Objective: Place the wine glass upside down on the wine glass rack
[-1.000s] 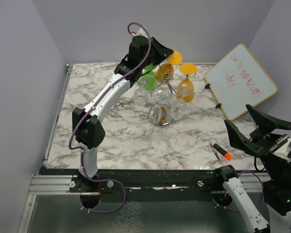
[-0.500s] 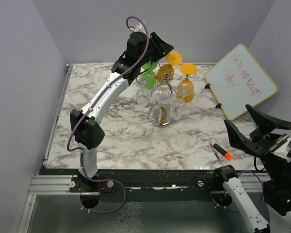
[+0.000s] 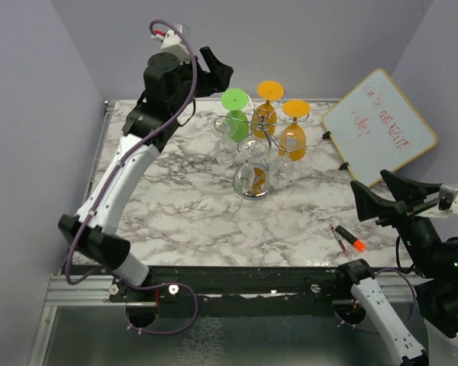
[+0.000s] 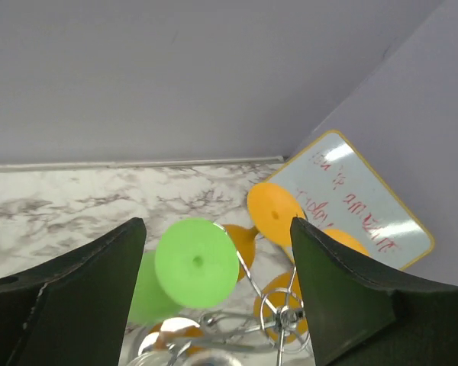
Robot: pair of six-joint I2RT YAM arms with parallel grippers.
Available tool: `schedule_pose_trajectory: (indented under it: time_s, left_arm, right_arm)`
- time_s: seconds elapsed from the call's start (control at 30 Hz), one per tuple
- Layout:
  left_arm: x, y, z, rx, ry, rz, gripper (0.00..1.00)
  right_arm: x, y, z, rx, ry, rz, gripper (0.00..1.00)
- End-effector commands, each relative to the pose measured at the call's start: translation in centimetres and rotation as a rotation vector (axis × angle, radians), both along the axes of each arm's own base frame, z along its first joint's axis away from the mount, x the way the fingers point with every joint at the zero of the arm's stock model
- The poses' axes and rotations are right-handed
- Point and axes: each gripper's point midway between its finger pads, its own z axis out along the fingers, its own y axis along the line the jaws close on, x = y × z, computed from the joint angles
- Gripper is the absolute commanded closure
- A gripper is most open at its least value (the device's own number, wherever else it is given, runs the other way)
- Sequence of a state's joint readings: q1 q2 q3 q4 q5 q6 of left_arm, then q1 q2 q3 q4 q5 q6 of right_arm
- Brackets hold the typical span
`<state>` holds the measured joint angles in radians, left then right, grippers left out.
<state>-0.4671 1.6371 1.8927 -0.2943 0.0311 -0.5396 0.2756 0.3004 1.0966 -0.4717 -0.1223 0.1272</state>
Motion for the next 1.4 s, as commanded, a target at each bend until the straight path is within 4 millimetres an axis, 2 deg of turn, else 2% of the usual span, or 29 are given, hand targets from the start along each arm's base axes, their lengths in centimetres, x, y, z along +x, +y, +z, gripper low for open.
schedule_pose_trajectory:
  time_s: [0.0,0.13,0.23,0.33,0.6,0.73,0.83,0.97,1.17,1.37]
  left_arm:
    - [-5.5,6.1,2.9,0.173,-0.167,0.123,0.2]
    - [-9.3,10.7,2.9,0.194,-0.186,0.255,0.13]
    - [-12.1,12.0,2.5,0.196,-0.198,0.249,0.13]
    - [-14.3,13.0,0.4,0.226,-0.157,0.237,0.12]
    - [-18.4,16.8,-7.9,0.356,-0.03,0.286,0.05]
    - [-20.7,18.5,-10.1,0.349,-0.01,0.322,0.01]
    - [-22.0,20.1,-10.0,0.34,-0.024,0.376,0.01]
    - [-23.5,21.8,-8.9,0.321,-0.064,0.428,0.01]
    - [-24.9,23.3,-7.2,0.324,-0.107,0.473,0.01]
    - [-25.6,24.1,-6.2,0.33,-0.125,0.492,0.01]
  right_arm:
    - [1.9,-1.5,-5.1,0.056,0.245,-0.11,0.19]
    - [3.1,-2.1,-6.9,0.099,0.324,-0.17,0.19]
    - [4.0,-2.3,-8.0,0.111,0.378,-0.197,0.19]
    - [4.7,-2.6,-9.1,0.117,0.434,-0.232,0.2]
    - [4.7,-4.6,-11.7,0.163,0.568,-0.373,0.2]
    - [4.1,-5.4,-11.6,0.156,0.585,-0.414,0.19]
    - [3.3,-5.8,-10.3,0.155,0.536,-0.414,0.18]
    - [2.2,-7.2,-8.9,0.162,0.499,-0.468,0.14]
    - [1.4,-7.8,-8.1,0.163,0.487,-0.485,0.01]
    - [1.1,-7.7,-7.3,0.172,0.467,-0.472,0.0]
